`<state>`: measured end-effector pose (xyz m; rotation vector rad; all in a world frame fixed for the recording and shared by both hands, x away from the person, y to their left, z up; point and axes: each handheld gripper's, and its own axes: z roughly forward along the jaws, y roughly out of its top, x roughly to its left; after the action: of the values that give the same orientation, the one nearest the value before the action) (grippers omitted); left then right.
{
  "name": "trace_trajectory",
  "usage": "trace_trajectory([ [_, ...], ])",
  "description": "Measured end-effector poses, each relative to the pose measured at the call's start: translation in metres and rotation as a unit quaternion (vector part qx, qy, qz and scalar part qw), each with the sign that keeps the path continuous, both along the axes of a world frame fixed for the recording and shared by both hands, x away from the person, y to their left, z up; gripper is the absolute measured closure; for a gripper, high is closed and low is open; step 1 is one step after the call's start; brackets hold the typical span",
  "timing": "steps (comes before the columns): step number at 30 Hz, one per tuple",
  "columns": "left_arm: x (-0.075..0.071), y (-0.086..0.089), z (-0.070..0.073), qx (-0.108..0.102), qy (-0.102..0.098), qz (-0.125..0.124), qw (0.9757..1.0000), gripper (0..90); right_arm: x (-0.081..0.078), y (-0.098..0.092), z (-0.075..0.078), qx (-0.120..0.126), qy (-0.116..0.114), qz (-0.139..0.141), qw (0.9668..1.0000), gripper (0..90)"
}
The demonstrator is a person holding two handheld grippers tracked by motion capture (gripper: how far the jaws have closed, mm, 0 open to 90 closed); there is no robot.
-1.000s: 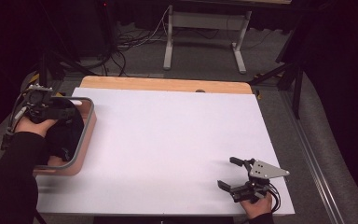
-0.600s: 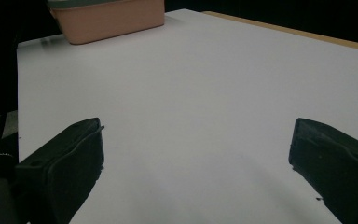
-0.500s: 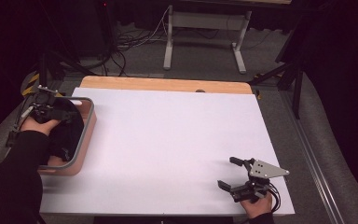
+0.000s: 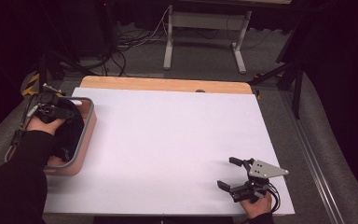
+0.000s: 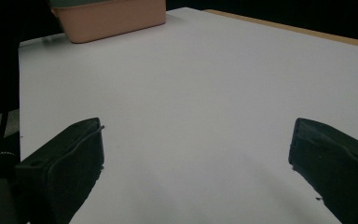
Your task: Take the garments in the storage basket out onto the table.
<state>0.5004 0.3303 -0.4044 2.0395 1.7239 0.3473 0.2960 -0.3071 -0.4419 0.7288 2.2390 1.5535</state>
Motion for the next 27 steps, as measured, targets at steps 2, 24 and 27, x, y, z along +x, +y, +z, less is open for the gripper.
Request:
trace_trajectory([
  [2,0.001,-0.005,-0.002,0.027,0.000,0.002,0.9996,18.4,0.000,0.000,0.000,0.001,0.000,-0.001,1.0000,3.7],
  [24,-0.007,0.006,-0.013,-0.023,0.029,-0.002,0.9993,56.2,0.000,-0.002,0.000,0.006,0.004,0.004,1.0000,3.8],
  [27,-0.008,0.004,-0.014,-0.025,0.038,-0.012,0.9989,58.4,0.001,-0.002,-0.001,0.006,0.004,0.004,1.0000,3.8],
])
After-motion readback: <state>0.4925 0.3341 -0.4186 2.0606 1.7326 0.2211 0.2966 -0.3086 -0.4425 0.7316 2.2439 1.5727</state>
